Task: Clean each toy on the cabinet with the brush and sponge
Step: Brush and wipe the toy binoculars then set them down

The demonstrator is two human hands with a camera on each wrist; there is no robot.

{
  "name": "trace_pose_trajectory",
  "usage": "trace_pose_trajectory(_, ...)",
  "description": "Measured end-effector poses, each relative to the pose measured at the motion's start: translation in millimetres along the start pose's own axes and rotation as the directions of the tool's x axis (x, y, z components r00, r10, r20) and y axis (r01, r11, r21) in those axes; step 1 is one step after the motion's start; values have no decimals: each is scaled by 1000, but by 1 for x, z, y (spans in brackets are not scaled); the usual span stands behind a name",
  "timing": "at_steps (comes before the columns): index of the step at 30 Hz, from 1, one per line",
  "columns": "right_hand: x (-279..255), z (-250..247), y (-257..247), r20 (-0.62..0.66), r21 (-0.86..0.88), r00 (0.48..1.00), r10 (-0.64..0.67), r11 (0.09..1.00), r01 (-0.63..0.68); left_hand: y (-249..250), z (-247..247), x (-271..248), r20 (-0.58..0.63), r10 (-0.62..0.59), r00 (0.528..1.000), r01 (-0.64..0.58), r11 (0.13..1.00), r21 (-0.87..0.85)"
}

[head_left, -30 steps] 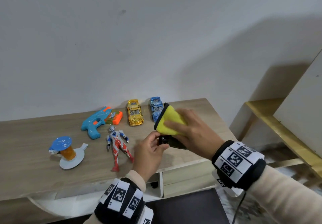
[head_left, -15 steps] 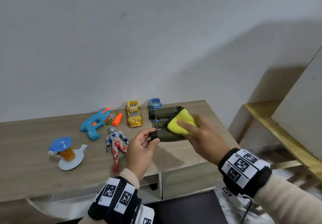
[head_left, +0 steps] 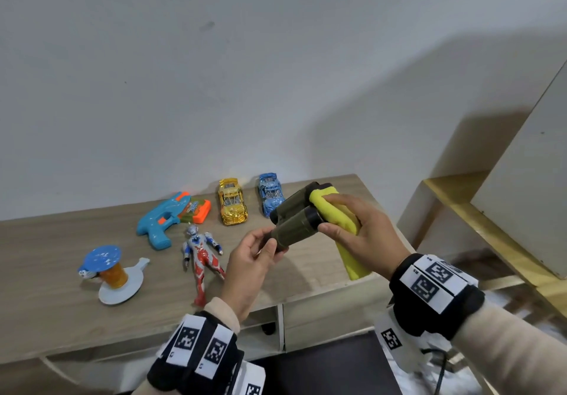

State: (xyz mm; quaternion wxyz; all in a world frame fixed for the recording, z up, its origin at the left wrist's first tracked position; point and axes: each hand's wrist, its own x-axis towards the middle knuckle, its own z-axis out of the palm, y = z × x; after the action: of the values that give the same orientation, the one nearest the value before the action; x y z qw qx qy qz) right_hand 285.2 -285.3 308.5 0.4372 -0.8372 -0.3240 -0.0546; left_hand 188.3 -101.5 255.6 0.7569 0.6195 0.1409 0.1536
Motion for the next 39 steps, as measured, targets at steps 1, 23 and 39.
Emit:
trace_pose_trajectory(1,0,0,-2,-7,6,1000,3,1000,-3,0,0,0,-1,25,1000,-25,999,42)
trace_pose_trajectory(23,4,-7,-11,17,-177,967,-254,951,253,6,3,-2,-84,158,984,-145,978,149)
trace_pose_trajectory(39,13,-30,22,230,-159,962,146,981,-111,3,16,19,-169,-169,971,89,912,-400)
